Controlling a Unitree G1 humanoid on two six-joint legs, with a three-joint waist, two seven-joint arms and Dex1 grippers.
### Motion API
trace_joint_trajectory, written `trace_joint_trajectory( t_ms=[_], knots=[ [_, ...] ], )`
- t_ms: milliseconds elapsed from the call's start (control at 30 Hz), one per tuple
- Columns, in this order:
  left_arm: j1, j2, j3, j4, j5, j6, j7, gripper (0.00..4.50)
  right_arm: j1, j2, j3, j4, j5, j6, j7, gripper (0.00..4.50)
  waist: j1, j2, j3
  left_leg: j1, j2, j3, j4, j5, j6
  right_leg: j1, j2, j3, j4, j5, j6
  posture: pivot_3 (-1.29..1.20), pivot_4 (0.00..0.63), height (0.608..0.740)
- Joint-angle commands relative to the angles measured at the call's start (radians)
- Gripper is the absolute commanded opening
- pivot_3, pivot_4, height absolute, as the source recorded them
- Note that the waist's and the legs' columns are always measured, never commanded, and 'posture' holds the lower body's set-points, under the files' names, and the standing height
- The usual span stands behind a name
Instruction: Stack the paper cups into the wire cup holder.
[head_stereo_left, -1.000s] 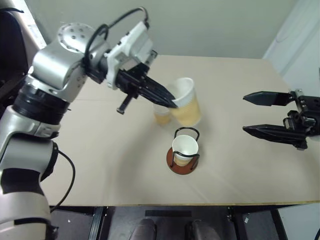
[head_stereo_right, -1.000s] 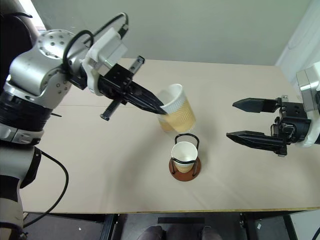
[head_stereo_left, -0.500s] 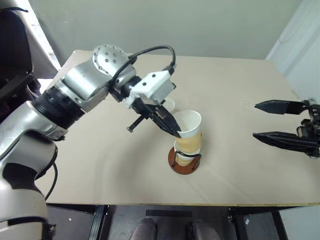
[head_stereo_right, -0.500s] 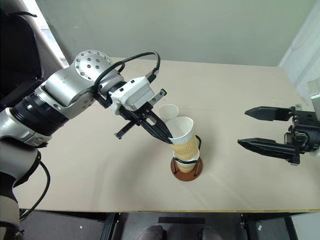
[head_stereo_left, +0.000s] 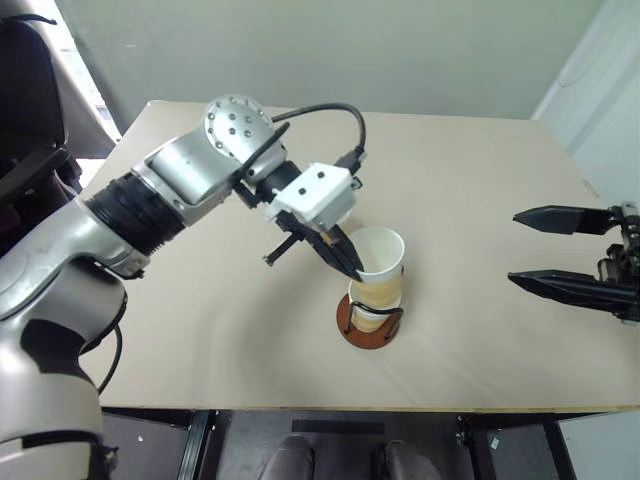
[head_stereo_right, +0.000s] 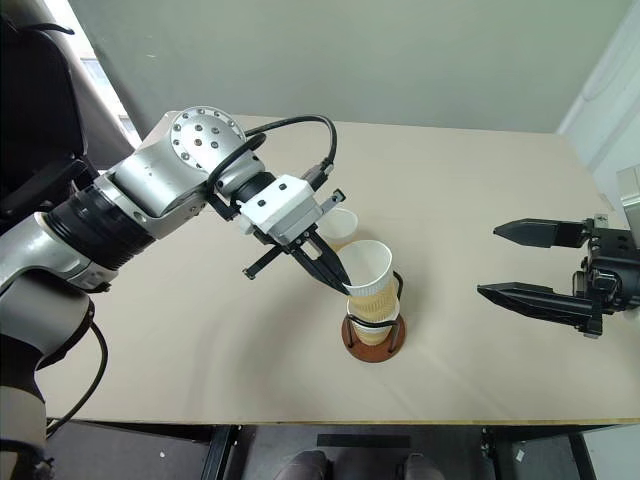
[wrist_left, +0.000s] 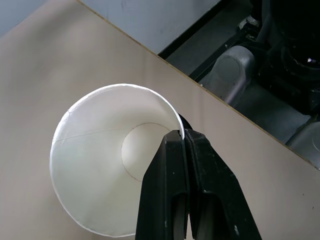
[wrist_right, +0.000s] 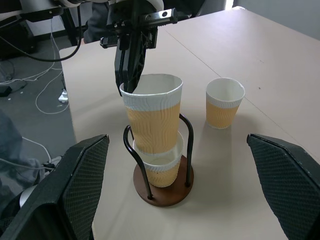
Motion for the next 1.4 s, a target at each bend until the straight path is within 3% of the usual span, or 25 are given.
trace_joint_trajectory(
  t_ms=[33, 100, 200, 400, 567, 800, 900, 1400],
  knots=[
    [-0.017, -0.006, 0.019, 0.004, 0.038, -0.03, -0.031, 0.06, -0.003, -0.007, -0.038, -0.015, 0.009, -0.017, -0.002, 4.5, 0.0, 0.0, 0.0, 0.0, 0.0, 0.0, 0.0, 0.0, 0.0, 0.0, 0.0, 0.0, 0.0, 0.0, 0.0, 0.0, 0.15, 0.74],
    [-0.013, -0.011, 0.03, -0.007, 0.034, -0.019, -0.031, 0.06, -0.003, -0.006, -0.035, -0.015, 0.009, -0.019, -0.003, 4.5, 0.0, 0.0, 0.0, 0.0, 0.0, 0.0, 0.001, 0.0, 0.0, 0.0, 0.0, 0.0, 0.0, 0.0, 0.0, 0.0, 0.15, 0.74],
    [-0.003, -0.026, 0.043, 0.001, 0.058, -0.033, -0.031, 0.61, -0.001, -0.005, -0.032, -0.015, 0.006, -0.023, -0.001, 4.5, 0.001, 0.0, 0.0, -0.001, 0.0, 0.0, 0.001, 0.0, 0.0, 0.0, 0.0, 0.0, 0.0, 0.0, 0.0, 0.0, 0.15, 0.74],
    [0.02, -0.053, 0.089, 0.004, 0.054, -0.038, -0.031, 2.65, 0.003, -0.008, -0.035, -0.014, 0.005, -0.025, 0.003, 4.5, 0.001, 0.0, 0.0, -0.002, 0.0, 0.0, 0.003, -0.001, 0.001, 0.0, 0.0, 0.0, 0.0, 0.0, 0.001, 0.0, 0.15, 0.74],
    [0.046, -0.153, 0.244, 0.117, 0.118, 0.018, -0.031, 4.48, 0.006, -0.008, -0.035, -0.016, 0.006, -0.026, 0.002, 4.5, 0.007, 0.0, 0.0, -0.003, -0.001, 0.001, 0.007, -0.001, 0.002, 0.001, 0.0, -0.001, 0.0, 0.001, 0.002, 0.0, 0.15, 0.74],
    [0.023, -0.226, 0.33, 0.64, 0.515, -0.146, 0.057, 4.48, 0.025, -0.001, -0.045, -0.032, 0.007, -0.023, -0.011, 4.5, 0.001, 0.002, 0.0, -0.001, 0.0, 0.003, 0.01, -0.002, 0.003, 0.001, 0.0, 0.002, 0.001, 0.002, 0.003, 0.0, 0.15, 0.74],
    [0.0, -0.276, 0.369, 0.782, 0.605, -0.189, 0.056, 4.48, 0.034, -0.002, -0.059, -0.039, 0.017, -0.018, -0.017, 4.5, 0.002, 0.002, 0.0, -0.002, 0.0, 0.002, 0.011, -0.002, 0.003, 0.001, 0.0, 0.002, 0.001, 0.002, 0.004, 0.0, 0.15, 0.74],
    [0.007, -0.447, 0.5, 0.965, 0.893, -0.284, 0.172, 4.48, 0.074, 0.008, -0.11, -0.088, 0.07, 0.003, -0.075, 4.5, 0.027, 0.001, 0.0, -0.008, -0.002, 0.014, 0.014, -0.004, 0.006, 0.0, 0.0, 0.001, -0.003, 0.002, 0.009, 0.0, 0.15, 0.74]
  ],
)
